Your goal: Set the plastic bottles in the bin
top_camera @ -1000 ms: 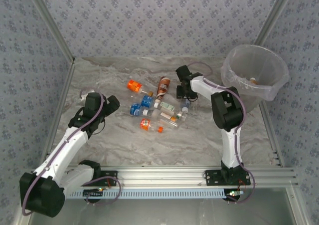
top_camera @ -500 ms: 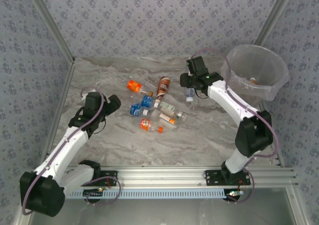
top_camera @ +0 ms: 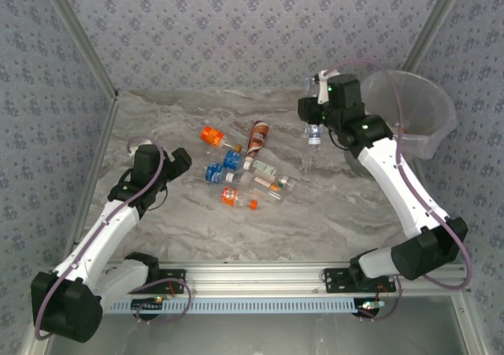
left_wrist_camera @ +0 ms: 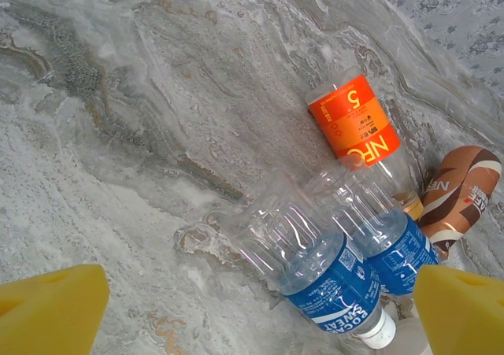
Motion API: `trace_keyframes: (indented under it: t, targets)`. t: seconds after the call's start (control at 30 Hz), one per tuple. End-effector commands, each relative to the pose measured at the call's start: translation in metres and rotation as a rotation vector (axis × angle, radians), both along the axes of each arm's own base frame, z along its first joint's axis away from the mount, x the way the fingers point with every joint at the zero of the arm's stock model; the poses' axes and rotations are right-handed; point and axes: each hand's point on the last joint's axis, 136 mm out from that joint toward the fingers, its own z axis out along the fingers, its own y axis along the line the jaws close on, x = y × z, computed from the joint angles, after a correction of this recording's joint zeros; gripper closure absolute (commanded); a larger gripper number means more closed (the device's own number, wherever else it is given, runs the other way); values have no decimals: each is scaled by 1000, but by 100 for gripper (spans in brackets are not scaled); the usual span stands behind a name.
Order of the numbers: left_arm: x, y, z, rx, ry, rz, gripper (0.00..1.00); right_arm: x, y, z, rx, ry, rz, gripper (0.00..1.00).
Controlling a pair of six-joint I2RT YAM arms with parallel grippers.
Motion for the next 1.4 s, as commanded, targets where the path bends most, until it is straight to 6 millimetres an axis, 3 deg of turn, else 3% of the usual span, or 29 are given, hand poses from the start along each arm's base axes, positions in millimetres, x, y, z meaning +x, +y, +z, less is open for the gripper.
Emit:
trace_keyframes:
  t: [0.0, 0.13, 0.27, 0.47, 0.6, 0.93, 1.2, 1.37]
  targets:
    - [1, 0, 1, 0, -19, -8, 1, -10, -23, 47, 23, -101, -5, 53]
    - [0, 1, 1, 1, -17, -8, 0, -11, -66, 78, 25, -173, -103, 53]
    - [-1, 2, -1, 0, -15, -2, 1, -9, -125, 97, 11, -230, -277, 53]
    - [-2, 2, -2, -7, -18, 1, 0, 1, -210, 96, -108, -256, -558, 51]
    - [-3, 2, -4, -12, -14, 1, 0, 11, -241, 83, -265, -209, -627, 51]
    - [-6, 2, -4, -23, -18, 7, 1, 24, -292, 21, -552, -52, -622, 49]
    - [-6, 2, -10, -50, 0, 29, 0, 35, -310, -21, -679, 64, -550, 40]
    - [-7, 2, -15, -61, 18, 43, 1, 36, -303, -21, -637, 67, -551, 29]
